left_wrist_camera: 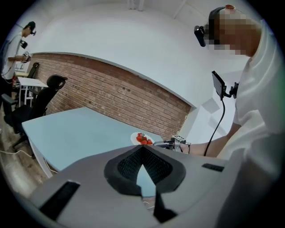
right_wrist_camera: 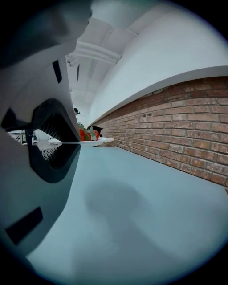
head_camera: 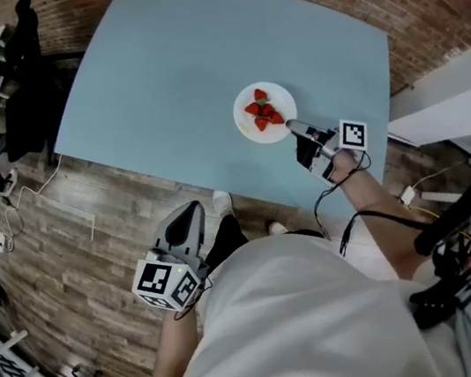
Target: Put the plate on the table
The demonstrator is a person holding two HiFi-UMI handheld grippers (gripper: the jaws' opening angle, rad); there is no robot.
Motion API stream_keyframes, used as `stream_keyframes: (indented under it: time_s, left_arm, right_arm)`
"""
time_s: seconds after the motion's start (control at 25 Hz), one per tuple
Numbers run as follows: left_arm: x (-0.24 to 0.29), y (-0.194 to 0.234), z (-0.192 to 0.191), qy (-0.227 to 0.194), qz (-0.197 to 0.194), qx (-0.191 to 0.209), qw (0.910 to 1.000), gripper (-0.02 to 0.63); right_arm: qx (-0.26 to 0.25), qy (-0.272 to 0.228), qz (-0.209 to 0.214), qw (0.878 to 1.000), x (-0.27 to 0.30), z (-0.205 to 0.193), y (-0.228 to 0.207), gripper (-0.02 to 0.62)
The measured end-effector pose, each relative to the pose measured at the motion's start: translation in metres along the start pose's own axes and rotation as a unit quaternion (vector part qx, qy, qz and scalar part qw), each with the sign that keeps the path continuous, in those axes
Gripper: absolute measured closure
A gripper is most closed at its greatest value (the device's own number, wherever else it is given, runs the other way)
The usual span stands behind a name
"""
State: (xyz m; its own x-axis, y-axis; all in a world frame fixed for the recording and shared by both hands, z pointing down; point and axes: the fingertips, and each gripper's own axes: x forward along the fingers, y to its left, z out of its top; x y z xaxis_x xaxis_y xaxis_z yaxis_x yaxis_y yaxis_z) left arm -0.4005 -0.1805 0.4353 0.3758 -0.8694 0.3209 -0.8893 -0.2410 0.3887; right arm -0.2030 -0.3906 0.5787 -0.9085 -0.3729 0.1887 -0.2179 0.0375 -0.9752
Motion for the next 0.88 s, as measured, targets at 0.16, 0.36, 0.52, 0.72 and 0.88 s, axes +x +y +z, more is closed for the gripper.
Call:
stream_keyframes:
  time_s: [0.16, 0.36, 0.52, 0.72, 0.88]
  left_arm:
    - [0.020, 0.039, 0.031, 0.022, -0.025, 0.016, 0.9993, 0.604]
    - [0.042, 0.075, 0.051, 0.049, -0.048, 0.020, 0.9975, 0.604]
    - [0.058, 0.094, 0.053, 0.063, -0.069, 0.013, 0.9955, 0.604]
    - [0.071, 0.105, 0.055, 0.074, -0.087, -0.004, 0.9934, 0.604]
    - [0.080, 0.113, 0.056, 0.079, -0.101, -0.015, 0.9916, 0.604]
  right_arm:
    - [0.030, -0.039, -0.022, 0.999, 0.041, 0.027, -0.026, 0.581]
    - [0.051, -0.064, -0.058, 0.995, 0.093, 0.047, -0.058, 0.581]
    - [0.061, -0.071, -0.089, 0.992, 0.119, 0.057, -0.079, 0.580]
    - [0.068, -0.075, -0.131, 0.986, 0.125, 0.060, -0.095, 0.580]
    - [0.053, -0.067, -0.182, 0.980, 0.126, 0.060, -0.108, 0.580]
